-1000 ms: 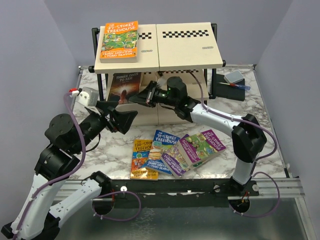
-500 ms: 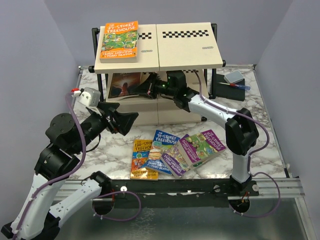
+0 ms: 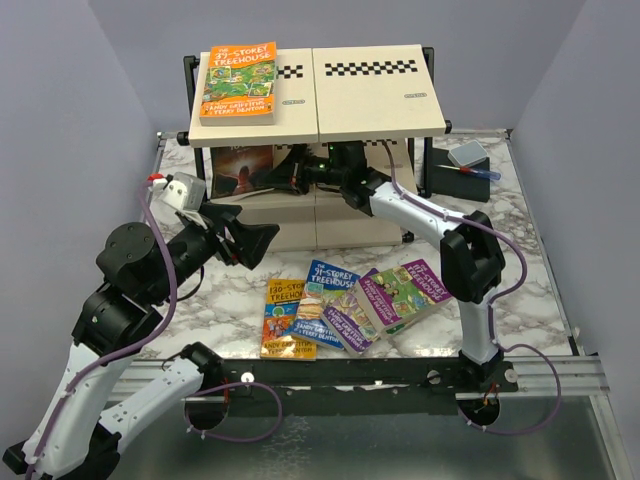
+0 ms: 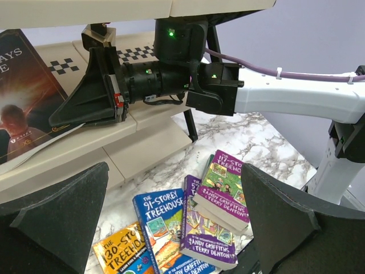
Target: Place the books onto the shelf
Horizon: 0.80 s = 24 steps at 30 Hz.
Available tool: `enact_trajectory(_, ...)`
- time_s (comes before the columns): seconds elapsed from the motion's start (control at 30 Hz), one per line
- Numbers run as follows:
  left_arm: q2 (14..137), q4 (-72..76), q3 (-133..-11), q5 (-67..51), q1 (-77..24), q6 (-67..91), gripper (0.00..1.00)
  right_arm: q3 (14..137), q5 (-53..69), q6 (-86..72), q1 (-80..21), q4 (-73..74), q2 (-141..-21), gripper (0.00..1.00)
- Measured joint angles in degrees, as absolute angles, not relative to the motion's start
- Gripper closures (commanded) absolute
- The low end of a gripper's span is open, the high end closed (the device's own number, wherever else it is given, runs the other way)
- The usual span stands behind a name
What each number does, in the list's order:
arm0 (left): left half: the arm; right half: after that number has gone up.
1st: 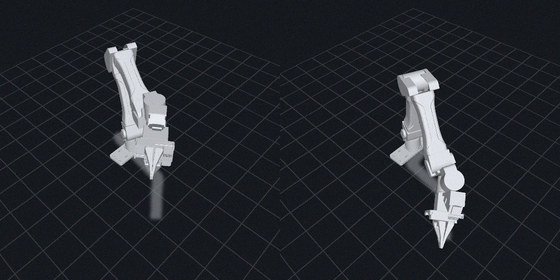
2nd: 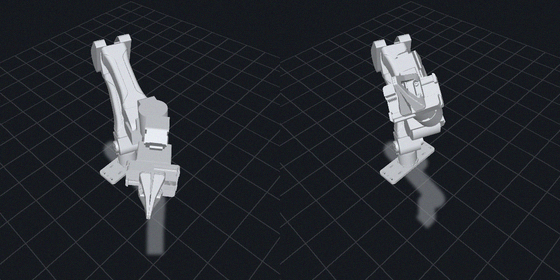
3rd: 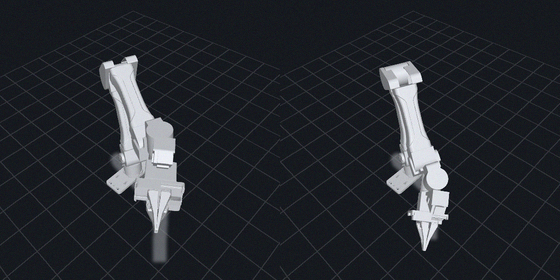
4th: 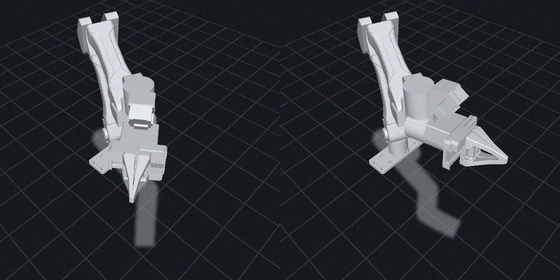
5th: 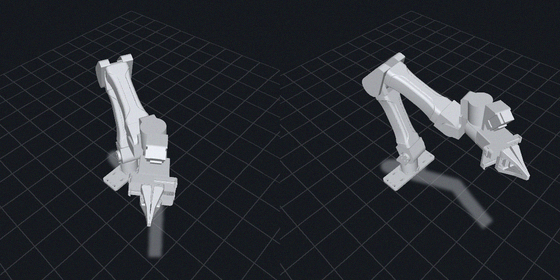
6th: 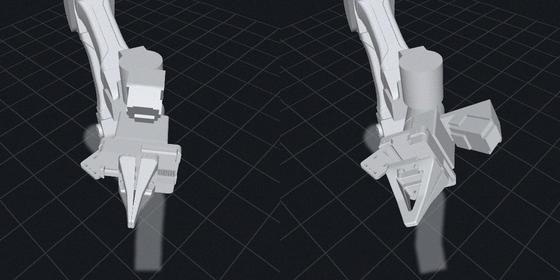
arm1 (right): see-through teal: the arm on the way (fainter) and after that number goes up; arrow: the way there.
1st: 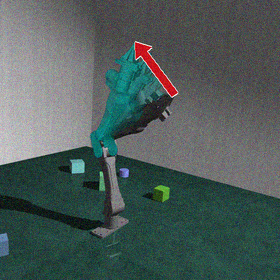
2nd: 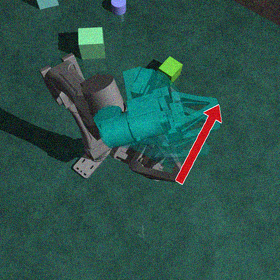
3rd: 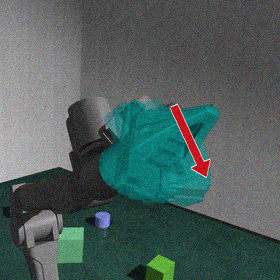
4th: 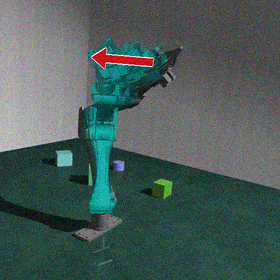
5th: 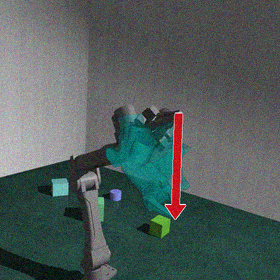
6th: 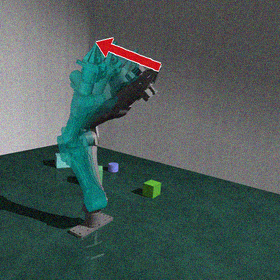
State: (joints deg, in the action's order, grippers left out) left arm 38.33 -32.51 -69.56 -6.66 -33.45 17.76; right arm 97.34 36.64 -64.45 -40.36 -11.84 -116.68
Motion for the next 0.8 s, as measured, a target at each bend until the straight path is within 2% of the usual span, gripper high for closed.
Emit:
enact_trajectory(0.17, 38.5, -32.5, -69.6, -6.7, -33.5, 17.7, 0.01, 97.3, 37.0, -64.5, -39.8, -11.5, -116.7, 0.93)
enact_trajectory(0.33, 38.6, -32.5, -69.6, -6.7, -33.5, 17.7, 0.01, 97.3, 37.4, -64.4, -39.4, -11.4, -116.7, 0.8)
enact_trajectory(0.5, 38.6, -32.5, -69.5, -6.7, -33.5, 17.7, 0.01, 97.3, 37.6, -64.4, -38.9, -11.4, -116.7, 0.64)
enact_trajectory(0.8, 38.7, -32.5, -69.5, -6.7, -33.5, 17.8, 0.01, 97.3, 37.5, -64.5, -38.6, -11.9, -116.2, 0.43)
